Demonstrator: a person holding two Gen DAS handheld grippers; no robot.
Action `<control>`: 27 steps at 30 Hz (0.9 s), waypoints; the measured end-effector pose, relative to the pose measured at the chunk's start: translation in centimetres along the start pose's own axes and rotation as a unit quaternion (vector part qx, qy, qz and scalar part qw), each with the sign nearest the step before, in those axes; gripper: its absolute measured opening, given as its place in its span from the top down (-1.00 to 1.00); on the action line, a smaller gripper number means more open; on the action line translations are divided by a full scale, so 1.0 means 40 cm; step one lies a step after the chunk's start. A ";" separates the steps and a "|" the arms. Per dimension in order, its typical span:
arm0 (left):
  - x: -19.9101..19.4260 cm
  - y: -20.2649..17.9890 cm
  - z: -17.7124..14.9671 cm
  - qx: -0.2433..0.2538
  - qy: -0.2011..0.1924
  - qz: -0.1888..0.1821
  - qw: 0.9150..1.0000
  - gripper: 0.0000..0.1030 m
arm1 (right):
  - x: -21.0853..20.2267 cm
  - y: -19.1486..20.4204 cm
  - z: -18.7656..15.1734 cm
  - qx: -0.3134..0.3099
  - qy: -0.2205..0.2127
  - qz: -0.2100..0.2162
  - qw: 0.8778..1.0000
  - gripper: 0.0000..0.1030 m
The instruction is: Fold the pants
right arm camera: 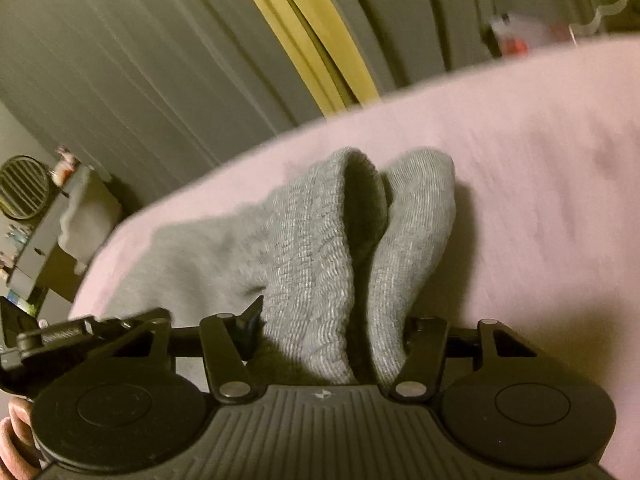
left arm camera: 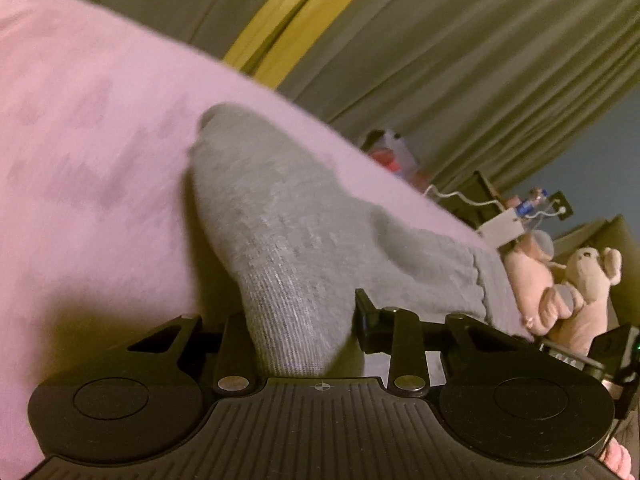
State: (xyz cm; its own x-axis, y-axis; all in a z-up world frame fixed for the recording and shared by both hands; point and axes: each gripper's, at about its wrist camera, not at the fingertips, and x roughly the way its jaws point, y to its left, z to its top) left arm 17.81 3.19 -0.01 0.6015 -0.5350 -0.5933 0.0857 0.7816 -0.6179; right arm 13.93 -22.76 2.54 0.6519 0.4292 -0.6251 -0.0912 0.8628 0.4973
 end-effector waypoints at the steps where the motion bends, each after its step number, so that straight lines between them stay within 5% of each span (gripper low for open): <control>1: -0.003 -0.011 0.009 0.005 -0.005 -0.003 1.000 0.33 | -0.010 0.016 0.011 -0.004 -0.014 0.008 1.000 -0.11; 5: -0.002 -0.039 0.043 0.025 -0.024 -0.009 0.999 0.29 | -0.029 0.039 0.063 -0.023 -0.051 0.010 0.998 -0.10; 6: 0.001 -0.035 0.054 0.020 -0.018 -0.004 1.000 0.10 | -0.026 0.032 0.074 -0.015 -0.052 0.007 0.999 -0.16; 8: 0.010 -0.015 0.068 -0.008 -0.006 0.061 0.998 -0.24 | -0.009 0.007 0.094 0.003 -0.038 -0.025 0.999 -0.41; 10: 0.001 0.001 0.057 -0.008 -0.009 0.137 0.990 -0.34 | -0.009 -0.008 0.091 0.007 -0.038 -0.097 0.994 -0.57; 14: -0.027 0.001 -0.010 0.019 0.018 0.116 0.993 -0.76 | -0.045 0.007 0.047 -0.056 -0.067 -0.118 0.989 -0.88; 18: 0.000 -0.002 -0.091 0.048 0.063 0.140 0.987 -0.84 | -0.011 0.018 0.005 -0.079 -0.033 -0.115 0.990 -0.88; 20: 0.005 0.001 -0.129 0.081 0.045 0.152 0.984 -0.88 | 0.048 0.011 -0.027 -0.114 0.024 -0.176 0.978 -0.93; 27: -0.033 -0.044 -0.172 0.099 0.014 0.168 0.981 -0.89 | 0.015 0.001 -0.049 -0.121 0.006 -0.173 0.977 -0.93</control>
State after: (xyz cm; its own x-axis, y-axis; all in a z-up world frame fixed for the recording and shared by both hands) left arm 11.40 0.33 -1.68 0.6005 -0.2428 -0.7619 0.0408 0.9609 -0.2740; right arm 12.84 -21.94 1.01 0.6670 0.1019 -0.7381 -0.0421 0.9942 0.0992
